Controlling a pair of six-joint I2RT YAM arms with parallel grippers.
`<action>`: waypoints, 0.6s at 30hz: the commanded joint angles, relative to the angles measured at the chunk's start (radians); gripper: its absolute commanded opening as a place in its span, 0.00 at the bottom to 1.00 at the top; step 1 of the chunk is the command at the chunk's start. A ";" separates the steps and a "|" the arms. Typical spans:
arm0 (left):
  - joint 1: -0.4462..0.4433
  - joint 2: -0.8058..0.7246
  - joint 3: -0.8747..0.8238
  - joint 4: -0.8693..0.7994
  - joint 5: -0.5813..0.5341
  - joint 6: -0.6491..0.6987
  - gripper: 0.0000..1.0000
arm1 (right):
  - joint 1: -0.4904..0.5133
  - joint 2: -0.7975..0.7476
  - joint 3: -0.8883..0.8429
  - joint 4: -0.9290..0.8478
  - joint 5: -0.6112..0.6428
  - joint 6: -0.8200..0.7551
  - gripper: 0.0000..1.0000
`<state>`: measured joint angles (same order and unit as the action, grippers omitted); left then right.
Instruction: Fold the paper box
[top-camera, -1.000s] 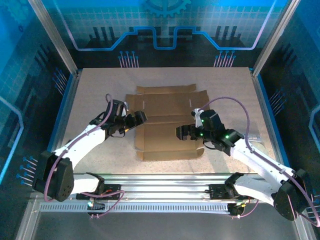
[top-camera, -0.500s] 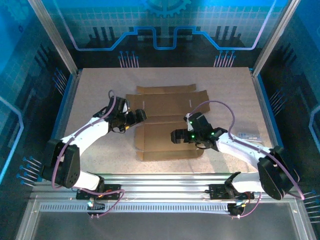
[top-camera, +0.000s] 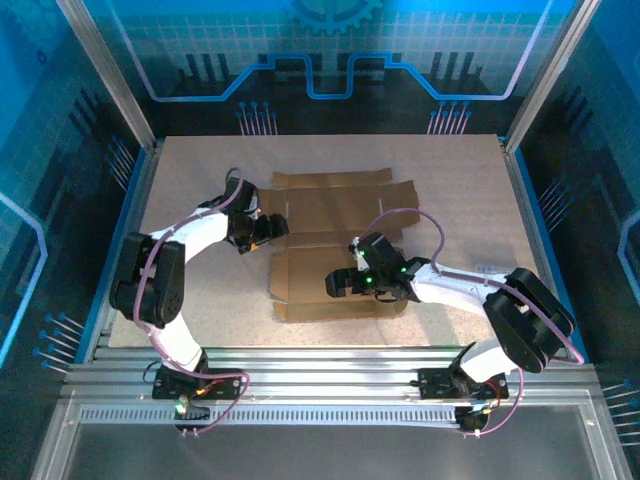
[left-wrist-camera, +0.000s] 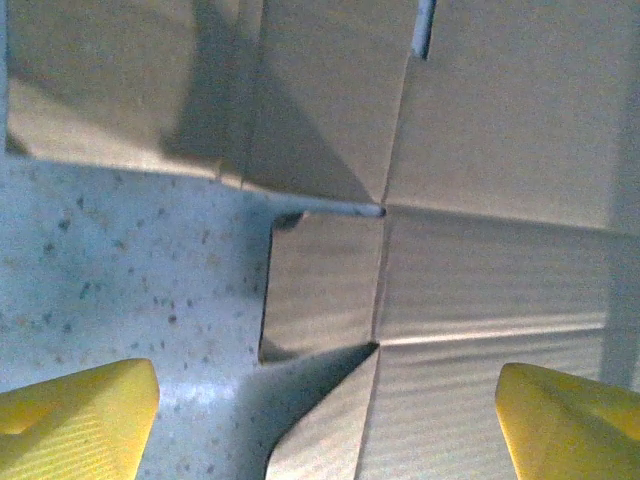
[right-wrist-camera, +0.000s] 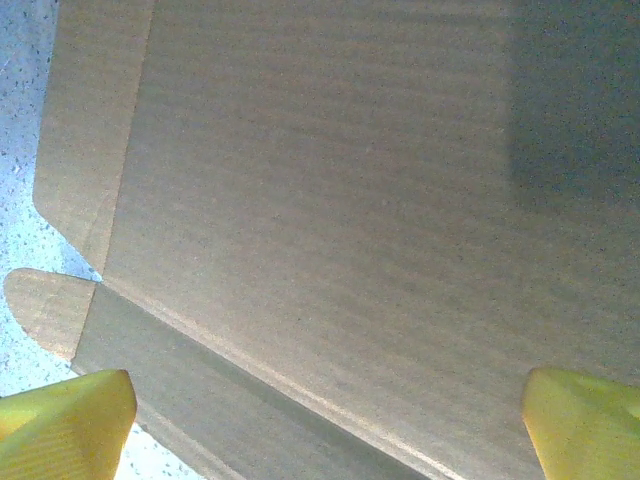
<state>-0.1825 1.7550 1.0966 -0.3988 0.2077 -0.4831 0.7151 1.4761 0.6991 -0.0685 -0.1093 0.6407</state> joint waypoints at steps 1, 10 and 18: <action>0.015 0.043 0.054 -0.042 0.029 0.047 0.87 | 0.017 0.010 -0.021 0.056 -0.015 0.029 1.00; 0.017 0.130 0.129 -0.033 0.097 0.050 0.75 | 0.032 0.029 -0.044 0.055 -0.001 0.031 1.00; 0.016 0.148 0.136 -0.029 0.136 0.053 0.67 | 0.045 0.052 -0.047 0.065 0.006 0.037 1.00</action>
<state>-0.1730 1.8957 1.2095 -0.4122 0.3019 -0.4534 0.7414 1.5043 0.6670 -0.0124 -0.1120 0.6659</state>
